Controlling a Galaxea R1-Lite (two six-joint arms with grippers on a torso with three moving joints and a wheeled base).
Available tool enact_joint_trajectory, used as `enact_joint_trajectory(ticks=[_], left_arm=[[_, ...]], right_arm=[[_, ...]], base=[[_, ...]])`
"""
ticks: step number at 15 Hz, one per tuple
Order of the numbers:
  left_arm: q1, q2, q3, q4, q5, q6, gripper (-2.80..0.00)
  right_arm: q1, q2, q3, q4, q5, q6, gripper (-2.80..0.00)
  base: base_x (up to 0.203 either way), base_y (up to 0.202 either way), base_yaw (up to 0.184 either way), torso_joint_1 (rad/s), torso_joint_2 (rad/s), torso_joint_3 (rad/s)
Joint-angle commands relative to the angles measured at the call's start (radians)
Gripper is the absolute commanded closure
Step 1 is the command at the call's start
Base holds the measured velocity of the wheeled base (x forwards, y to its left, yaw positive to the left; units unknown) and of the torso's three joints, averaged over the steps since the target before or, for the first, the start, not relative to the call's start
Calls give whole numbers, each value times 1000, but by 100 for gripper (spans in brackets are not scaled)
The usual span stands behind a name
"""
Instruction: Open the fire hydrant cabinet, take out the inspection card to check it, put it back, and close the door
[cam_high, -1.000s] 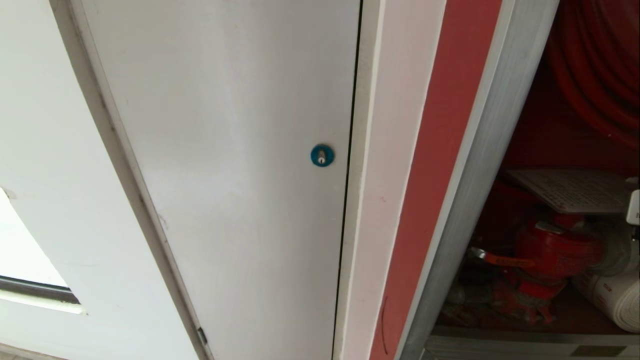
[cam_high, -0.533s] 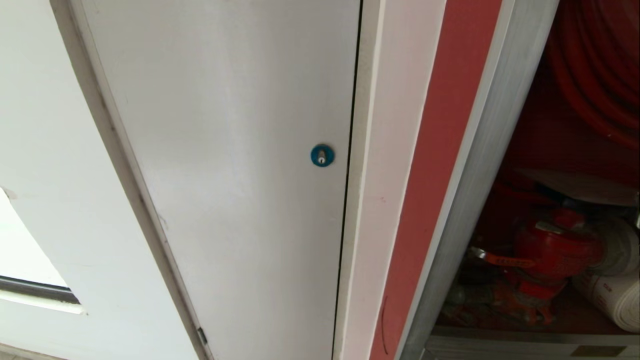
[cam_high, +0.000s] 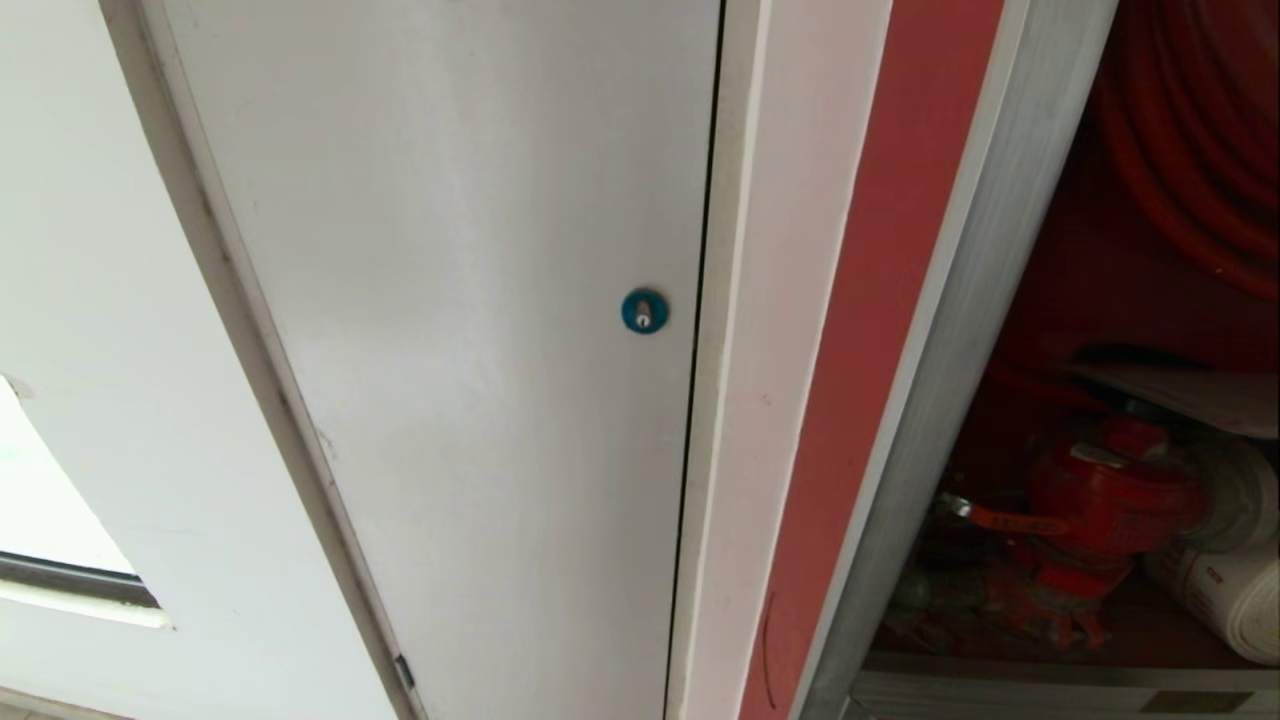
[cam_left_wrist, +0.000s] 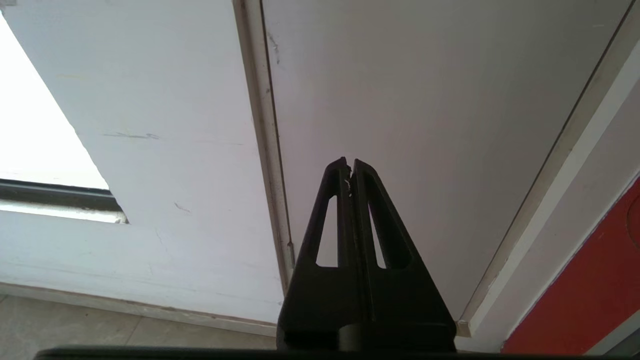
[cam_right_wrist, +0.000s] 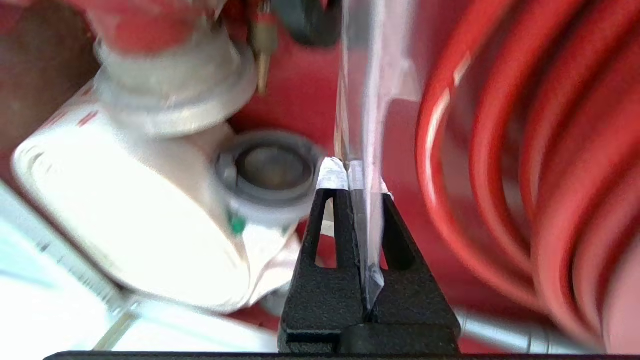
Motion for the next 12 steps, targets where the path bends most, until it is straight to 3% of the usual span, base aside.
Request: enact_joint_trajectory(ticks=[1, 4, 12], left_arm=[[1, 0, 6, 0, 0, -1, 0], [-1, 1, 6, 0, 0, -1, 0], [0, 0, 6, 0, 0, -1, 0]], right_arm=[[-101, -76, -2, 29, 88, -8, 0], [-219, -151, -3, 77, 227, -7, 0], [-228, -305, 30, 84, 255, 43, 0]], base=[[0, 0, 0, 0, 0, 0], [0, 0, 0, 0, 0, 0], [0, 0, 0, 0, 0, 0]])
